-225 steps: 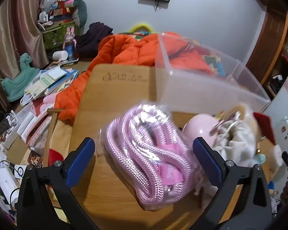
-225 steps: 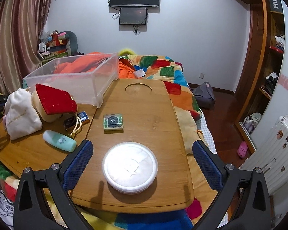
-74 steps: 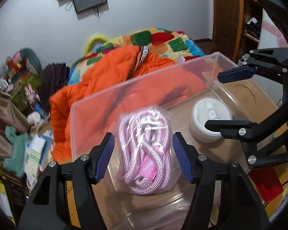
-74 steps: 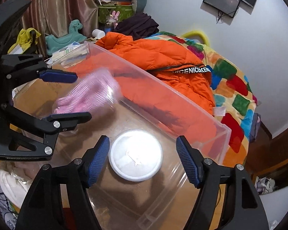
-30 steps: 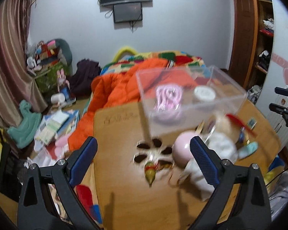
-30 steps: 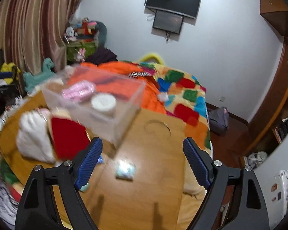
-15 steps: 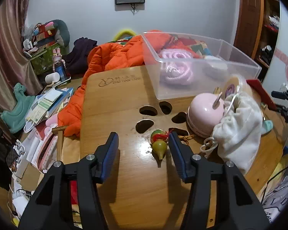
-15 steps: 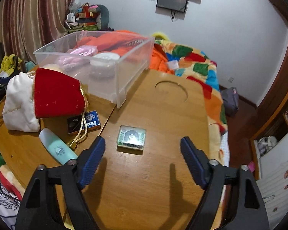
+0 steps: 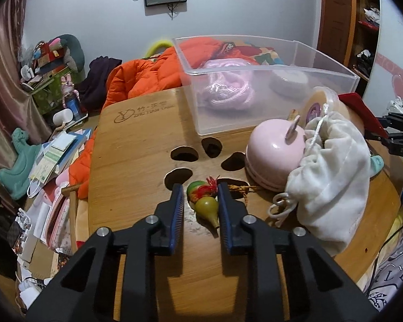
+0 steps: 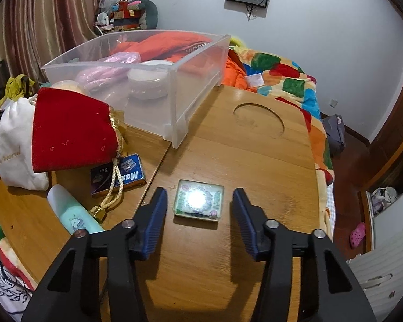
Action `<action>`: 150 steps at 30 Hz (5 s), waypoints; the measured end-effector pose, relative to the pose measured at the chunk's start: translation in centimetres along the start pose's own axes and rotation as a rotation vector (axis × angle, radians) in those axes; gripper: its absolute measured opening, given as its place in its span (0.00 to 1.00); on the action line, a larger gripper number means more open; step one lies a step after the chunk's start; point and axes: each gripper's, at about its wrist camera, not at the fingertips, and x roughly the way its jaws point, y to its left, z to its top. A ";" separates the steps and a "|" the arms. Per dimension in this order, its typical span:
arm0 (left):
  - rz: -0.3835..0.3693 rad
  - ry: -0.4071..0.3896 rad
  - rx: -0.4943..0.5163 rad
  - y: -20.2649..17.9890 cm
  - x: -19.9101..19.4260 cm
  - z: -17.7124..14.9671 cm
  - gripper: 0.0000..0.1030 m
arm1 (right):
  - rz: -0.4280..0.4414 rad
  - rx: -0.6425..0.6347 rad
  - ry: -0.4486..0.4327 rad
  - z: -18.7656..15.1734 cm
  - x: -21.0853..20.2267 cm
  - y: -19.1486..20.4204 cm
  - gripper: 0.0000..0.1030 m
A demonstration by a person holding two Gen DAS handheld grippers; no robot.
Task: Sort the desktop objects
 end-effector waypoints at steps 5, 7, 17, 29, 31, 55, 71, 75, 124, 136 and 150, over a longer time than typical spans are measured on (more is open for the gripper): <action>-0.004 -0.008 -0.026 0.1 -0.1 0.0 0.22 | 0.023 0.019 0.000 0.0 0.0 0.0 0.30; -0.005 -0.013 -0.043 0.3 -0.2 0.0 0.21 | 0.027 0.022 0.002 -0.1 -0.1 0.0 0.30; 0.007 -0.103 -0.077 0.7 -3.3 0.9 0.21 | 0.038 0.057 -0.032 0.3 -2.1 -0.5 0.30; -0.012 -0.233 -0.074 0.8 -6.8 4.4 0.21 | 0.048 0.043 -0.141 3.8 -5.7 -0.1 0.30; -0.019 -0.254 -0.075 0.9 -7.2 4.9 0.21 | 0.054 0.037 -0.160 4.5 -6.2 0.0 0.30; -0.083 -0.195 -0.085 1.5 -1.0 10.0 0.13 | 0.145 -0.028 -0.158 10.6 -1.6 2.7 0.30; -0.112 -0.116 -0.050 2.7 -2.3 6.0 0.22 | 0.153 -0.052 -0.076 11.9 1.1 3.6 0.30; -0.113 -0.073 -0.004 2.1 -2.1 4.4 0.31 | 0.154 -0.045 -0.049 11.9 1.7 3.6 0.30; -0.131 -0.008 0.021 -0.2 0.2 0.5 0.19 | 0.232 -0.249 -0.021 1.8 -1.8 19.0 0.47; -0.126 -0.033 0.005 -0.4 -1.5 0.8 0.02 | 0.308 -0.170 -0.063 2.4 -4.4 16.8 0.26; -0.172 -0.080 0.056 -2.0 -5.0 0.0 0.11 | 0.333 -0.144 -0.209 5.0 -9.5 15.4 0.25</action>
